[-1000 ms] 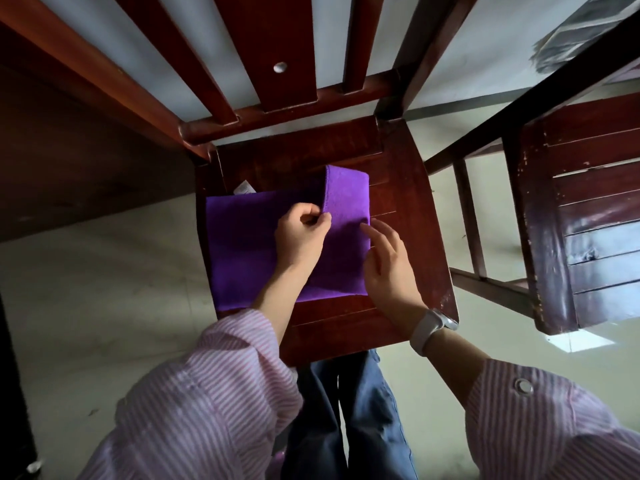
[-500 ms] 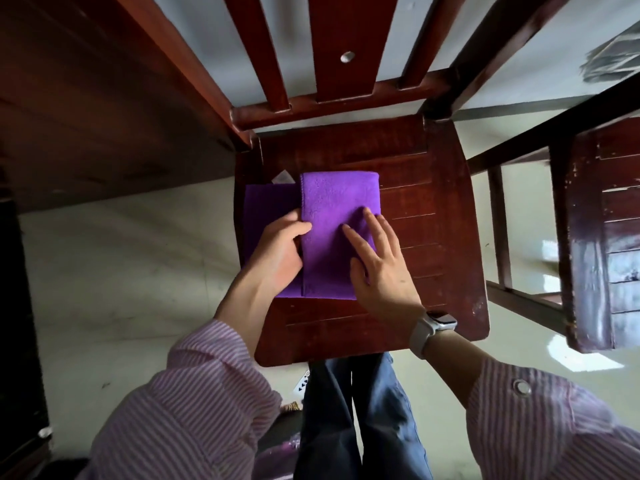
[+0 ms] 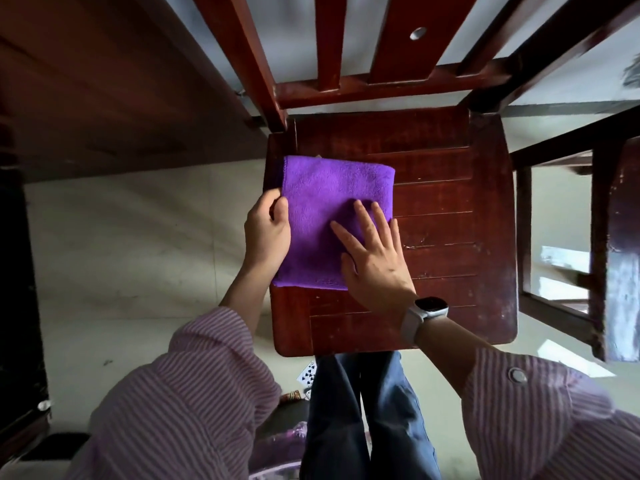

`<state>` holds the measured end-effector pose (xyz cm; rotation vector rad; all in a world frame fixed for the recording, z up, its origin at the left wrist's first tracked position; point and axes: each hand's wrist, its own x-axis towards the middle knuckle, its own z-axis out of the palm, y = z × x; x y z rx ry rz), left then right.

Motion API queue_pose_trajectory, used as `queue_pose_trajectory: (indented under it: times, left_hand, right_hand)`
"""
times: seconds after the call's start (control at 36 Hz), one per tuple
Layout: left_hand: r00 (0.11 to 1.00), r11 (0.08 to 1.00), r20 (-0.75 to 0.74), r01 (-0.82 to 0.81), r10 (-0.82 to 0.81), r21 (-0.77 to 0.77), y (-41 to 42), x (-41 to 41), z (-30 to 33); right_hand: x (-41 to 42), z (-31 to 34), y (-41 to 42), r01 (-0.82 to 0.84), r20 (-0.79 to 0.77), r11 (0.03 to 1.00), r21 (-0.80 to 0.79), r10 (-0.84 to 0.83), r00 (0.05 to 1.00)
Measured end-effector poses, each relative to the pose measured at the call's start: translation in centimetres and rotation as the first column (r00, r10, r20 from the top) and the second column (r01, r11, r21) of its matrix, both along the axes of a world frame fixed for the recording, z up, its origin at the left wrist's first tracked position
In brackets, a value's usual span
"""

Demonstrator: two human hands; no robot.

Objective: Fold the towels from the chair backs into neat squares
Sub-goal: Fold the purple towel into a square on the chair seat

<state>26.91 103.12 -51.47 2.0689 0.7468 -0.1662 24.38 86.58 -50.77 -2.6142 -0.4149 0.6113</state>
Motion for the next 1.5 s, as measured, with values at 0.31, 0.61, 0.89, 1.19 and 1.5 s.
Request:
queue_pose_trajectory:
  times: [0.31,0.61,0.89,1.19,1.5]
  left_hand:
    - [0.976,0.996,-0.198,0.092,-0.087,0.013,0.5,-2.8,-0.1]
    - [0.95,0.861,-0.191,0.304,-0.245,0.408,0.9,-4.9,-1.4]
    - [0.873,0.67,0.011,0.366,-0.488,0.646,0.9,-3.0,-1.7]
    - [0.725,0.525,-0.176,0.622,-0.666,0.581,0.6,-1.2,-5.1]
    - [0.703,0.487,-0.25,0.663,-0.666,0.568,0.4,-0.6,-3.9]
  right_hand:
    - [-0.4,-1.2,0.9,-0.043,0.037,0.997,-0.058,0.045,0.998]
    - [-0.6,-2.2,0.8,-0.148,0.177,0.974,-0.171,0.179,0.968]
    - [0.4,-1.6,0.9,-0.06,0.316,0.989,-0.134,0.1,0.943]
    - [3.1,-5.6,0.4,-0.058,0.367,0.97,-0.238,0.145,0.919]
    - [2.8,-4.1,0.3,-0.063,0.305,0.976,-0.206,0.125,0.944]
